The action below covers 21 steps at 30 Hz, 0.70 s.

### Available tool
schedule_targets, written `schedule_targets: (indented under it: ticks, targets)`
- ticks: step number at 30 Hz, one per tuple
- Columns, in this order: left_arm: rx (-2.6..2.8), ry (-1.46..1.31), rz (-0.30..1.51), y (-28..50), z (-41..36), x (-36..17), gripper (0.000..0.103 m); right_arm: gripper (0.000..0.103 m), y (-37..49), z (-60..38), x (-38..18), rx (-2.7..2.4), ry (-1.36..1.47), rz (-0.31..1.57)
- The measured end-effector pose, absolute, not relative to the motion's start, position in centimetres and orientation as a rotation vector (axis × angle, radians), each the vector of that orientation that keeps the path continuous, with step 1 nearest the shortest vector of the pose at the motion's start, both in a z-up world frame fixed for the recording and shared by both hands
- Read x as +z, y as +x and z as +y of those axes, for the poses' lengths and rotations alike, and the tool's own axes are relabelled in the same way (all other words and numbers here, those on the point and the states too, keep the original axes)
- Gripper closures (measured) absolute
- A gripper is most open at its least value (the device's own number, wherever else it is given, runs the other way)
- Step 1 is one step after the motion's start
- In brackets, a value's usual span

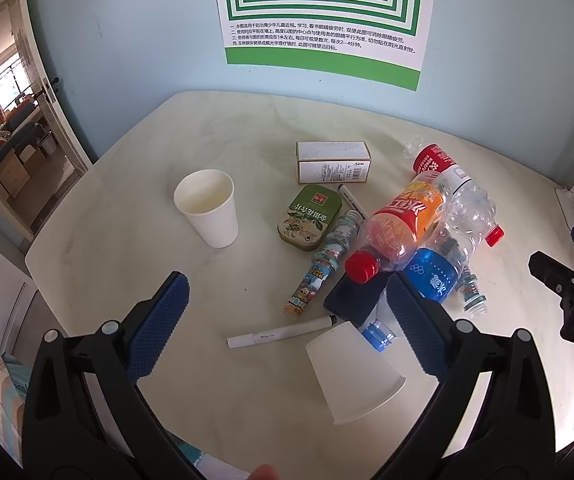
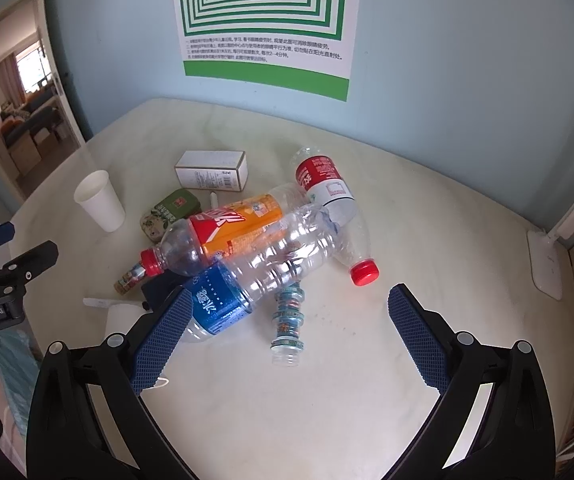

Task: Collect trash
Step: 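Move both tools toward the pile of bottles and cups on the table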

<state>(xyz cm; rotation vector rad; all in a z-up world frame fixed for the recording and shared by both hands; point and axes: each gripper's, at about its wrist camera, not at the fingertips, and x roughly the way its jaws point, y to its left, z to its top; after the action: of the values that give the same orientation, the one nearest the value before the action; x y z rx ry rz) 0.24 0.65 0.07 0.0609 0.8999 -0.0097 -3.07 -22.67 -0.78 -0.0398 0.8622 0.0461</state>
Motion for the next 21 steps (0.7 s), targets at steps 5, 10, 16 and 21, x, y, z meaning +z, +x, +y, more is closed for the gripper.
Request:
schedule_targets:
  ticks: [5, 10, 16, 21]
  targets:
    - [-0.007, 0.057, 0.907, 0.29, 0.79, -0.1, 0.006, 0.006, -3.15, -22.71, -0.99, 0.042, -0.038, 0.869]
    - [-0.009, 0.056, 0.908, 0.22, 0.87, -0.24, 0.006, 0.006, -3.21, -22.8, -1.02, 0.04, -0.035, 0.874]
    - [-0.011, 0.049, 0.92, 0.19, 0.85, -0.56, 0.006, 0.006, -3.21, -22.75, -1.04, 0.042, -0.038, 0.873]
    - [-0.007, 0.066, 0.922, 0.1, 0.65, -0.62, 0.006, 0.006, -3.04, -22.85, -1.18, 0.045, -0.032, 0.877]
